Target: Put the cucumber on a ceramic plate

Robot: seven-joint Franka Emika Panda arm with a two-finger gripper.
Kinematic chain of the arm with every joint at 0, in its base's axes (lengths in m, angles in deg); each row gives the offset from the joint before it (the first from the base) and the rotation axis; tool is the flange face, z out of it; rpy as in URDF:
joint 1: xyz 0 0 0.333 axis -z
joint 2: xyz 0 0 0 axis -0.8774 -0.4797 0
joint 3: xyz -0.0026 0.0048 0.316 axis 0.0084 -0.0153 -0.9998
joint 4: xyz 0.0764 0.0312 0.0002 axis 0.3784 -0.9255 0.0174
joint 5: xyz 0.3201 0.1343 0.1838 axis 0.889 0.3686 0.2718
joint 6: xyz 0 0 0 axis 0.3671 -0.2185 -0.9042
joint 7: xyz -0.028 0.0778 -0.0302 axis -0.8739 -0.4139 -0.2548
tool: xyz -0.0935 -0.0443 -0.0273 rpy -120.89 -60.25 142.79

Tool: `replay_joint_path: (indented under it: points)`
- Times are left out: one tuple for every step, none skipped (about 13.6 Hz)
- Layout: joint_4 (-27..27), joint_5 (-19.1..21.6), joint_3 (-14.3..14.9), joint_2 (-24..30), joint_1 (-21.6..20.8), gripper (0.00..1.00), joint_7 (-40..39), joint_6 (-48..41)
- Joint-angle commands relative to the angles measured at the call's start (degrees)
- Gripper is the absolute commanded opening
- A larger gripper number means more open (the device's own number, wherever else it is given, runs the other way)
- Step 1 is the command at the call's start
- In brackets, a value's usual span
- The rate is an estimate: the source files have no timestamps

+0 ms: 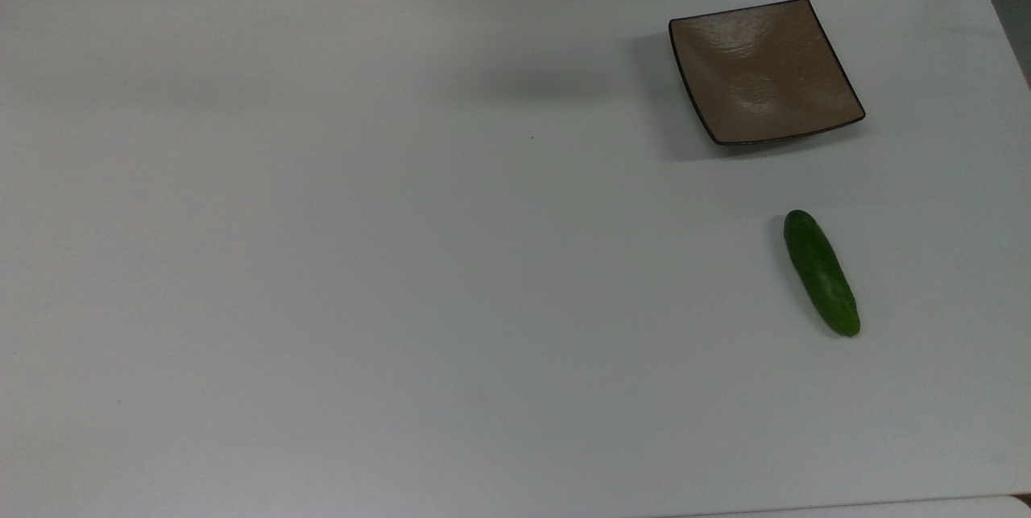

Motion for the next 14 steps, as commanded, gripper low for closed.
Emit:
replay_joint_path:
  points:
    - [-0.87, 1.49, 0.36, 0.61, -0.09, 1.0, -1.55, 1.07]
    - [-0.87, 1.49, 0.36, 0.61, -0.09, 1.0, -1.46, 1.07]
    - [-0.96, 1.49, 0.36, 0.61, -0.09, 1.0, -1.46, 1.07]
    - [-0.87, 1.49, 0.36, 0.61, -0.09, 1.0, -1.46, 1.07]
    - [-0.87, 1.58, 0.36, 0.61, -0.09, 1.0, -1.37, 1.07]
    - [-0.87, 1.58, 0.36, 0.61, -0.09, 1.0, -1.37, 1.07]
    - [-0.87, 1.58, 0.36, 0.61, -0.09, 1.0, -1.37, 1.15]
    - [-1.05, 1.67, 0.36, 0.61, -0.44, 1.0, -1.54, 1.15]
    - [-1.13, 1.67, 0.36, 0.69, -0.62, 1.0, -1.81, 0.89]
    - [-1.4, 1.67, 0.36, 0.69, -0.62, 1.0, -1.81, 0.89]
    - [-1.4, 1.67, 0.27, 0.69, -0.62, 1.0, -1.9, 0.63]
    - [-1.66, 1.67, -0.17, 0.35, -0.71, 1.0, -2.16, 0.45]
    - [-1.92, 1.67, -0.35, -0.18, -1.41, 1.0, -2.86, 0.19]
    - [-1.93, 1.67, -0.35, -0.71, -2.46, 1.0, -3.13, 0.01]
